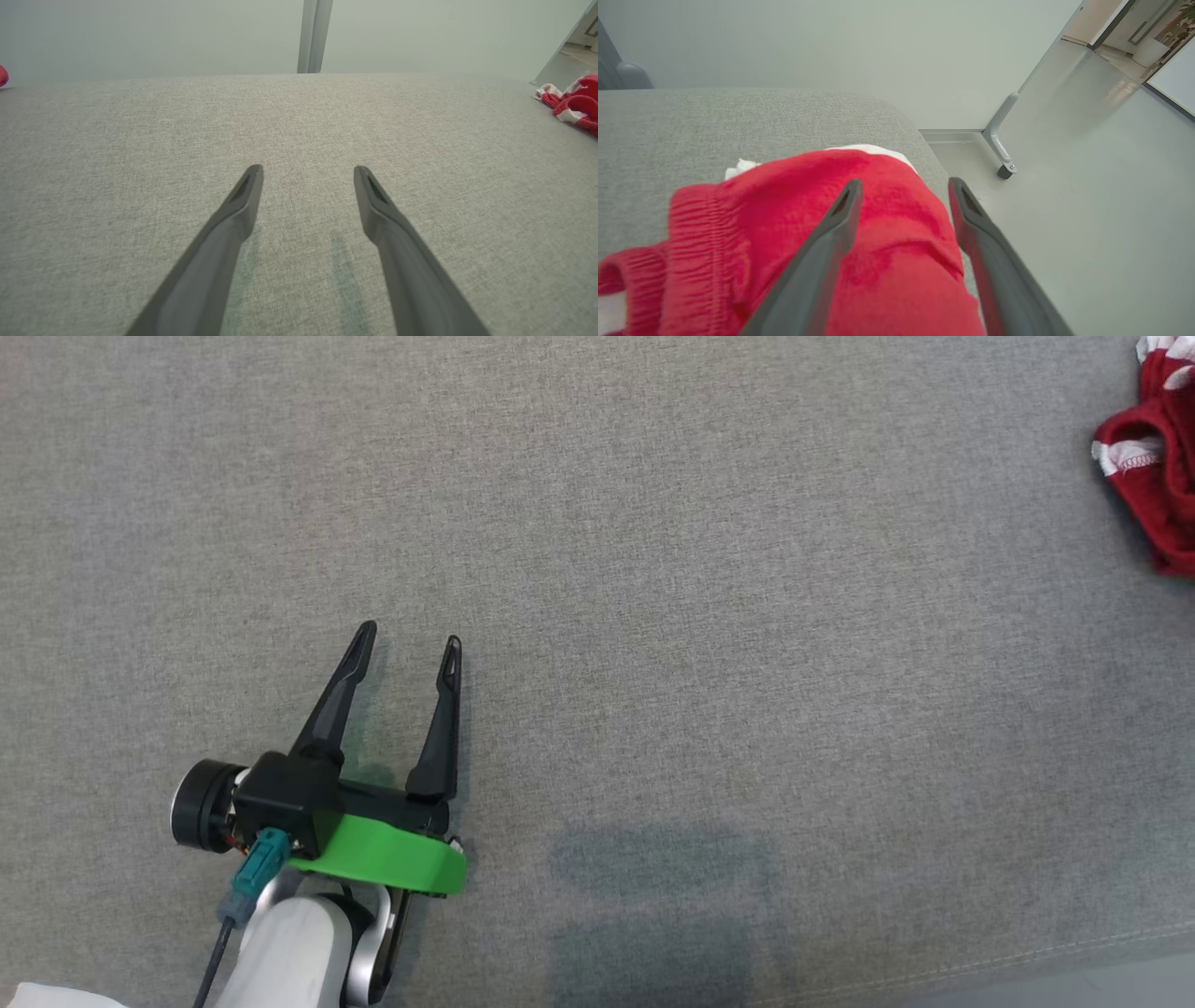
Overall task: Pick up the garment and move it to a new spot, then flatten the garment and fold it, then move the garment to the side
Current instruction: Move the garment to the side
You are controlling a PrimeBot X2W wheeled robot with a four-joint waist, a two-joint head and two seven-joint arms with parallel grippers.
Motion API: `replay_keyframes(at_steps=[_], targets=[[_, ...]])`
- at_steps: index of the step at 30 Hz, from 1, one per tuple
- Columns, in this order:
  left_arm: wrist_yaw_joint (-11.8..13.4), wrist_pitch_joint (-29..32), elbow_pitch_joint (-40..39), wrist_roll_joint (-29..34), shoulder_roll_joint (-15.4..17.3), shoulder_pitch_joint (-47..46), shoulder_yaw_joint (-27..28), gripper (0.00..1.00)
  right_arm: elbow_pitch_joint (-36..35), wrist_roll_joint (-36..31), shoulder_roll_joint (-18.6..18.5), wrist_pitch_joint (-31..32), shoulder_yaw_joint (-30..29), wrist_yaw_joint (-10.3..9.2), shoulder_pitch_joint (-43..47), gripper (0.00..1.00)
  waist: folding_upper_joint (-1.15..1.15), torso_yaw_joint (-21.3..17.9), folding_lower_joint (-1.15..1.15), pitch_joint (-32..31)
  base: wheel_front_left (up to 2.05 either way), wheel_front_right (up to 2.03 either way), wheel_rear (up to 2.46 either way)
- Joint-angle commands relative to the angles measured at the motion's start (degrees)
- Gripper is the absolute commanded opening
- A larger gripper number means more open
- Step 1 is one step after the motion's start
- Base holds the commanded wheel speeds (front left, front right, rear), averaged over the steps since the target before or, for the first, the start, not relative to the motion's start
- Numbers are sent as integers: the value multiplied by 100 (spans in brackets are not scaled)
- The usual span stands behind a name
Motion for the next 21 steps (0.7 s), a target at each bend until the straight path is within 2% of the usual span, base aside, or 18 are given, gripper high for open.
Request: replay_keyframes(at_steps=[1, 4, 8, 15, 21], targets=[[23, 16, 4, 22, 41, 28, -8, 100, -48, -98, 77, -48, -66, -8, -10, 100, 0, -37, 0, -47, 0, 0, 0], [27, 5, 39, -13, 40, 53, -22, 100, -181, -264, 300, -77, -127, -8, 69, 100, 0, -90, 0, -149, 0, 0, 0], [38, -37, 105, -71, 13, 90, -29, 100, -440, -159, 630, -81, 35, -8, 131, 100, 0, -145, 0, -352, 0, 0, 0], [104, -182, 356, -241, -11, 139, 135, 100, -1156, 253, 1090, -79, 860, -8, 465, 100, 0, -164, 0, -868, 0, 0, 0], [196, -320, 696, -400, -63, 247, 341, 100, -1713, 742, 1366, -80, 1546, -8, 939, 100, 0, -12, 0, -1395, 0, 0, 0]])
